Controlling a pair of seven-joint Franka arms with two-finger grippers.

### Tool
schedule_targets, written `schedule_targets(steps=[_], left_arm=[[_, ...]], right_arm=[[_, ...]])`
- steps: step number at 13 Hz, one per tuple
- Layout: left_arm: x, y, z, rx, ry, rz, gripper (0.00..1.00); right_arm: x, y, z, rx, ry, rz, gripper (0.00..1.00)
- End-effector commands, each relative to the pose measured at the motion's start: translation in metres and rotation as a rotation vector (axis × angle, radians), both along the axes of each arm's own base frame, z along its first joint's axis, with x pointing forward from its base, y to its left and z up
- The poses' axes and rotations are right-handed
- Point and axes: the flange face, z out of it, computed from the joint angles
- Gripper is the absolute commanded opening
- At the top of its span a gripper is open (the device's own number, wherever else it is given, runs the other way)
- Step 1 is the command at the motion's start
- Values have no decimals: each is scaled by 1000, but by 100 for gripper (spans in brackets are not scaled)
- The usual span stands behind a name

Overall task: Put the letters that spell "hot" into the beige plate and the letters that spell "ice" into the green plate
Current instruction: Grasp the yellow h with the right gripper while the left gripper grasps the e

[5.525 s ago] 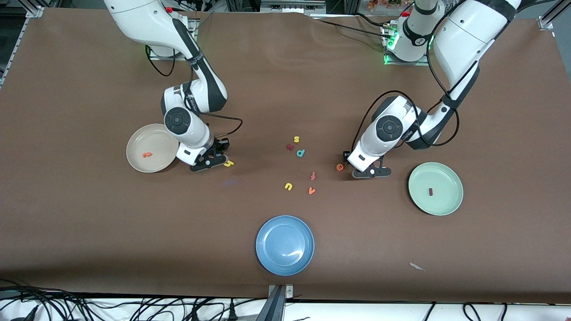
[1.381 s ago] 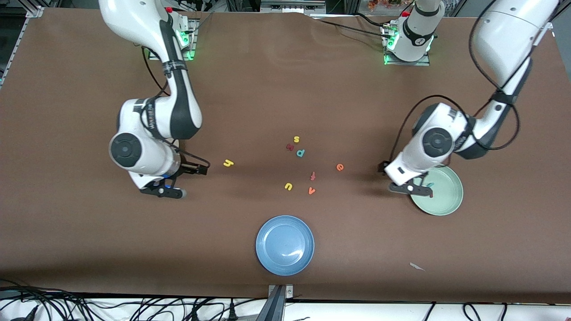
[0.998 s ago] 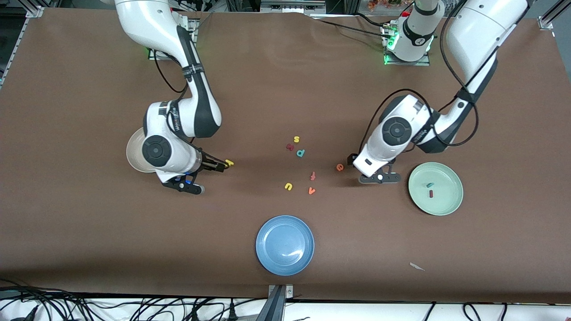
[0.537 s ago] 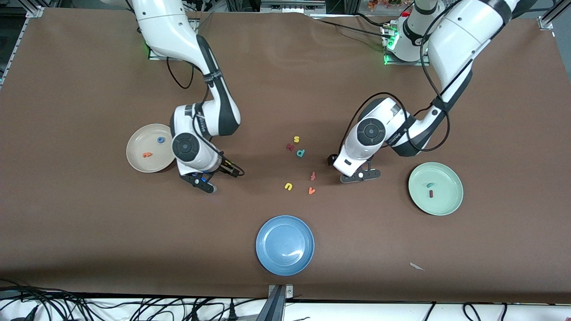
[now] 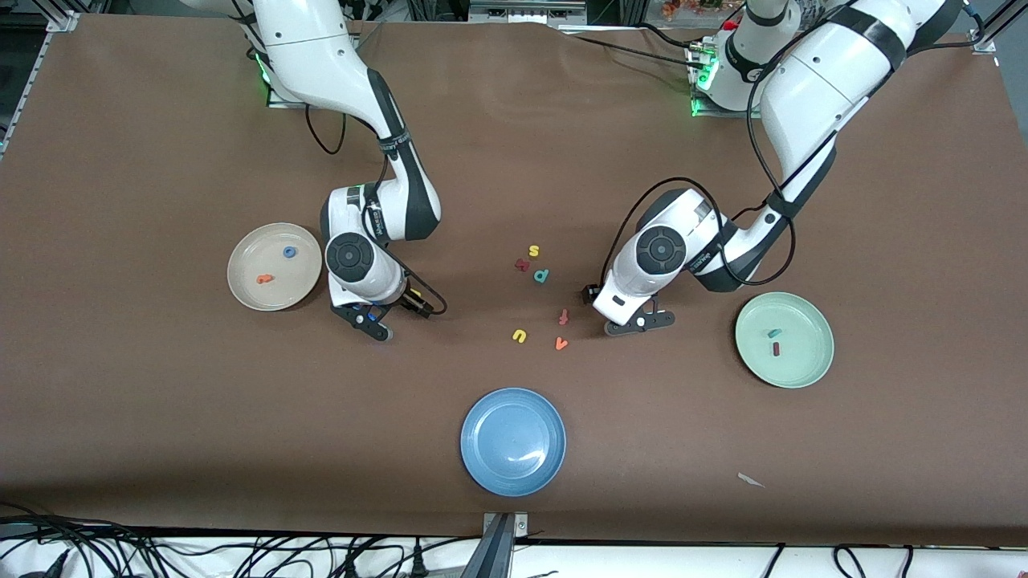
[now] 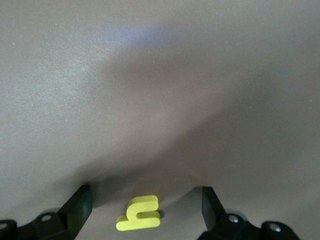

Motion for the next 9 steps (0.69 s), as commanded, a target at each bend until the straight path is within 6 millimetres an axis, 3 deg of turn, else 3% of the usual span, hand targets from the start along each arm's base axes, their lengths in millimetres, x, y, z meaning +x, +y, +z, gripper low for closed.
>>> schedule_targets(steps=[1, 5, 8, 9], left_arm=[[3, -8, -3, -13, 6, 24, 79], [1, -8, -9, -12, 13, 21, 67], [3, -7, -8, -12, 12, 23, 58], [3, -7, -9, -10, 15, 24, 56]], right_arm=[[-11, 4, -1, 10, -1, -31, 96], [-16, 13, 0, 5, -3, -65, 95], [-16, 13, 0, 5, -4, -67, 65], [-16, 13, 0, 5, -4, -67, 64]])
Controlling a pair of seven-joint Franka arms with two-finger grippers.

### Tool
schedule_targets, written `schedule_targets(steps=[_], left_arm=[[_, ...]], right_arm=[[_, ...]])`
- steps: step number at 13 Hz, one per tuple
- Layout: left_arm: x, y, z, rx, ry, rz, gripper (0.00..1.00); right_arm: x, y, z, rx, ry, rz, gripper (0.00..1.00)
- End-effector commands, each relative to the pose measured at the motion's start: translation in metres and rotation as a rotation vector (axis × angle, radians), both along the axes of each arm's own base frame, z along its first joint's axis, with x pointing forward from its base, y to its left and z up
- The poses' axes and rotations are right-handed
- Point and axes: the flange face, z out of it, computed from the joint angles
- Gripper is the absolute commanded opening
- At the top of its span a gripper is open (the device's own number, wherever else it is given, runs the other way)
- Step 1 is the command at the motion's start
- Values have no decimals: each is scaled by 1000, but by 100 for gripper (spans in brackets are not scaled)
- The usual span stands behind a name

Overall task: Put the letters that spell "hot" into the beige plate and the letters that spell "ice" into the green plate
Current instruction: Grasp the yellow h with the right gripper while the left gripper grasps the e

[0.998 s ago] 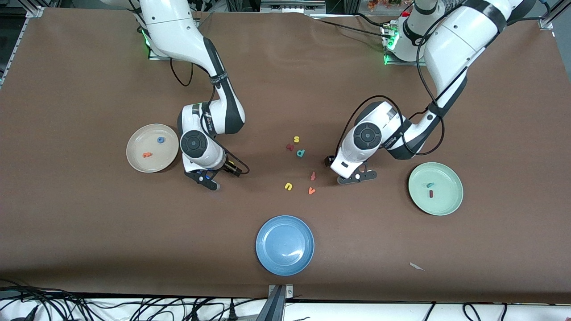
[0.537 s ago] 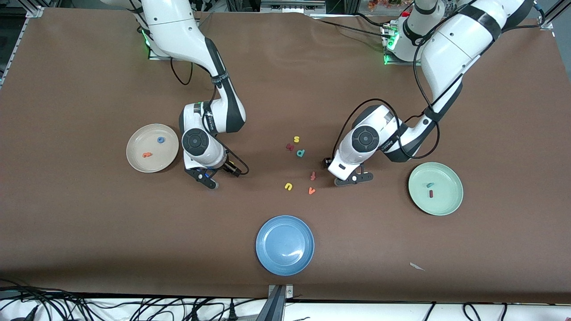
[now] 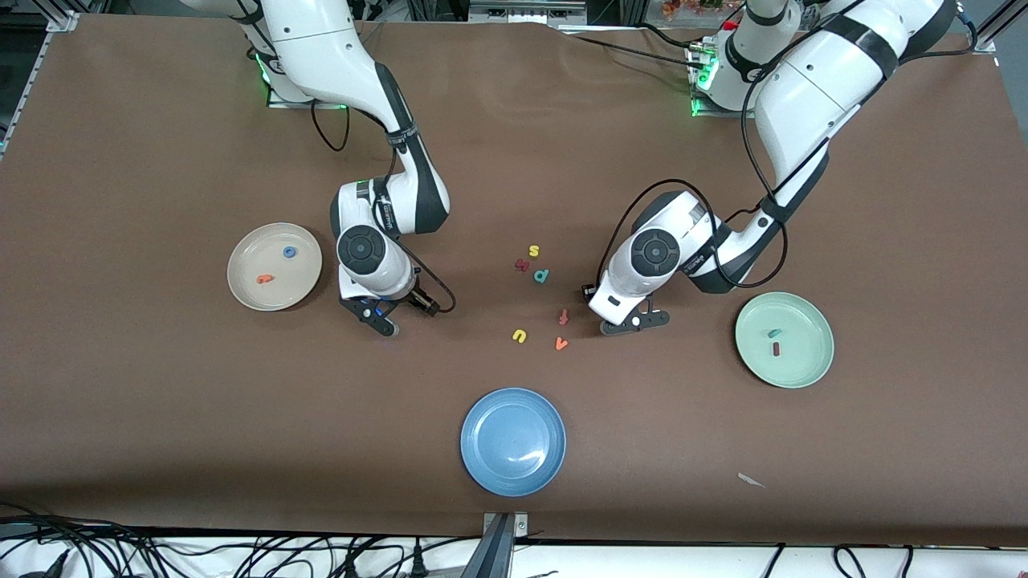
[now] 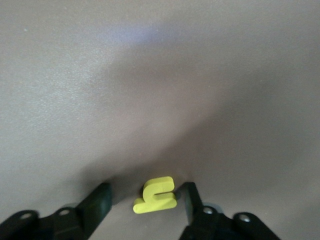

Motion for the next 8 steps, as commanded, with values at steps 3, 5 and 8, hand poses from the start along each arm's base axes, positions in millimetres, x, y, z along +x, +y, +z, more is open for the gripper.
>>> schedule_targets(steps=[3, 5, 8], left_arm=[[5, -2, -2, -6, 0, 15, 52], [6, 1, -4, -1, 1, 19, 48], [6, 1, -6, -1, 4, 19, 42]], right_arm=[[-10, -6, -8, 1, -2, -21, 48], [-11, -8, -9, -1, 1, -22, 40], [-11, -9, -10, -5, 0, -16, 32]])
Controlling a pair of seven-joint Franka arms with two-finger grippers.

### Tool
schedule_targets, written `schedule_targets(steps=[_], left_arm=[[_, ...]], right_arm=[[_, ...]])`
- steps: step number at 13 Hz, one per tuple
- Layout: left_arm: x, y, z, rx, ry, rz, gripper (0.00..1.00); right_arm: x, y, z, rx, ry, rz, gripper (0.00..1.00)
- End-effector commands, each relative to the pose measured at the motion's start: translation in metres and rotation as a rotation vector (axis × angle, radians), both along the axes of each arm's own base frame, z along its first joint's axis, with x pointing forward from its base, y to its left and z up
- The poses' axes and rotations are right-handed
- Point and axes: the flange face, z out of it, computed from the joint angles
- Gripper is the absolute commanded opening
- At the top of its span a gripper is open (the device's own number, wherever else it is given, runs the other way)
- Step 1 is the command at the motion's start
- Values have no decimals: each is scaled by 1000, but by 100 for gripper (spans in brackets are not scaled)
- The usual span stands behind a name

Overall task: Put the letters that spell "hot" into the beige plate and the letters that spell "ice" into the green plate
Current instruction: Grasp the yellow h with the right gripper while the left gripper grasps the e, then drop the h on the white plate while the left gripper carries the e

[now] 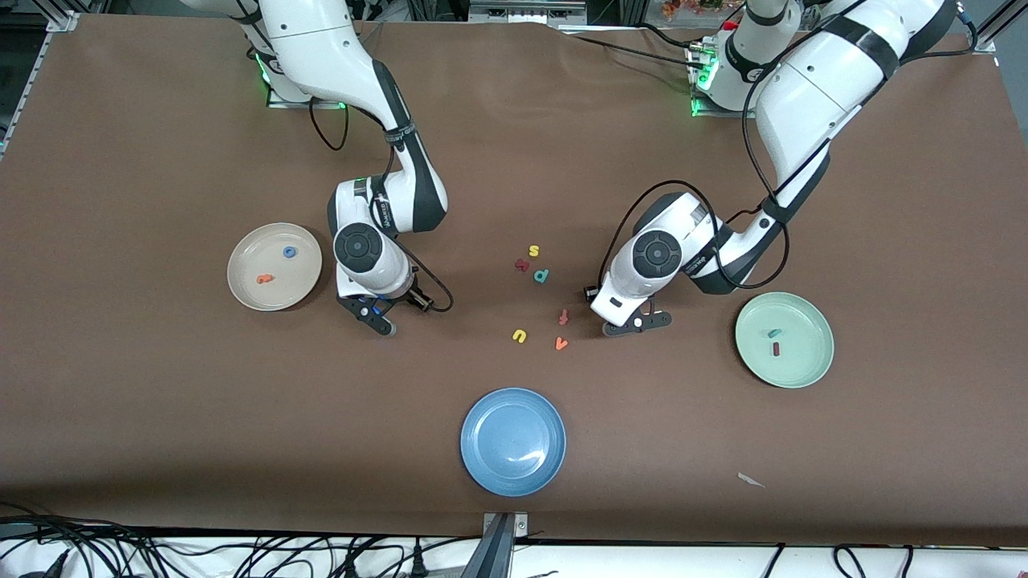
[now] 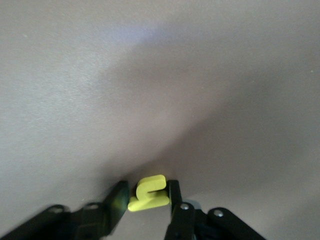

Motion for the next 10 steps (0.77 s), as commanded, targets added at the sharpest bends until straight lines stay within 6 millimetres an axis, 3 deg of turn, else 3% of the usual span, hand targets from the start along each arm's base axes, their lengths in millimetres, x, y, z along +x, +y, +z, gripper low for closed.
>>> schedule_targets(steps=[1, 4, 6, 10], left_arm=[[4, -2, -4, -5, 3, 13, 40], [4, -2, -4, -5, 3, 13, 33], [4, -2, -4, -5, 3, 11, 30], [4, -2, -3, -4, 0, 6, 23]], right_arm=[[-9, -5, -15, -12, 2, -6, 29], [-9, -4, -14, -16, 0, -1, 28], [-4, -5, 0, -3, -10, -5, 28], [22, -61, 43, -59, 74, 53, 28]])
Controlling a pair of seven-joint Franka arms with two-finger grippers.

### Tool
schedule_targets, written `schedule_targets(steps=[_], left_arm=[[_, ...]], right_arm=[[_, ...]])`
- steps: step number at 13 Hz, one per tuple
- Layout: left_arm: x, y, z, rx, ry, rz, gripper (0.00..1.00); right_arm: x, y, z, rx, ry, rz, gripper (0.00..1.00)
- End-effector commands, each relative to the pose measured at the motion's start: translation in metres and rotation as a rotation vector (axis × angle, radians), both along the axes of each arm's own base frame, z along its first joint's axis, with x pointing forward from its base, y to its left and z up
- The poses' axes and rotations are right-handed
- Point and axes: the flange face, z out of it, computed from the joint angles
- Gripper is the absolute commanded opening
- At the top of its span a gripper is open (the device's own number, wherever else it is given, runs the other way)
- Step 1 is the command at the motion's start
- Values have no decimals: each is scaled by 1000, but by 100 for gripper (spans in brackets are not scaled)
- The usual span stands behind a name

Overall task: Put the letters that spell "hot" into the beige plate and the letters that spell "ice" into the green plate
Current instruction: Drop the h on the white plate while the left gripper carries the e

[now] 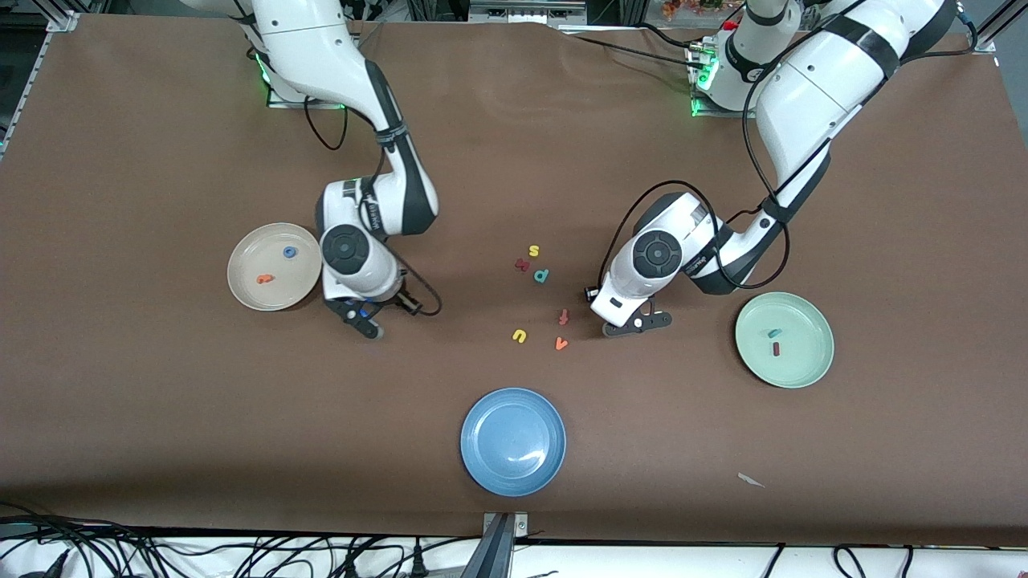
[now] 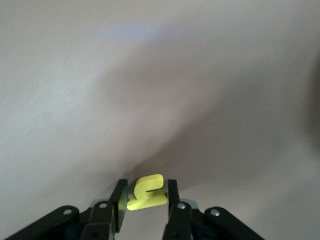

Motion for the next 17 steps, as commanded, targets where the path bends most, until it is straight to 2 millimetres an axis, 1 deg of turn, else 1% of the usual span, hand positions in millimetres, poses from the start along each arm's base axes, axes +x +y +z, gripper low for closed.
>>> schedule_targets(steps=[1, 3, 4, 5, 6, 7, 8, 9, 10, 11, 13, 15, 17], left_arm=[[3, -2, -4, -4, 2, 4, 22], [4, -1, -3, -4, 1, 3, 19], [8, 1, 2, -5, -8, 5, 18], [18, 8, 11, -2, -19, 18, 17], [19, 9, 15, 6, -19, 17, 17], [21, 16, 17, 19, -10, 21, 16], [24, 23, 23, 26, -8, -6, 15], [27, 33, 28, 35, -2, -24, 15], [31, 45, 34, 49, 8, -43, 15], [34, 57, 38, 59, 19, -74, 15], [42, 89, 47, 76, 46, -137, 15], [50, 126, 55, 78, 71, -211, 15], [58, 166, 61, 65, 76, -279, 15]], right_arm=[[11, -38, 41, -8, 70, 66, 28], [19, -72, 58, -8, 93, 118, 28], [21, -90, 63, -10, 114, 146, 28], [23, -116, 71, -11, 139, 177, 28], [21, -132, 76, 3, 176, 220, 28], [19, -153, 78, 7, 197, 245, 28], [15, -174, 74, 12, 212, 267, 28], [9, -192, 70, 20, 232, 293, 28], [-1, -209, 61, 29, 255, 300, 28], [-12, -218, 50, 43, 275, 312, 28], [-35, -237, 32, 57, 283, 305, 28], [-49, -249, 17, 53, 289, 311, 28], [-60, -256, 9, 58, 310, 310, 28]])
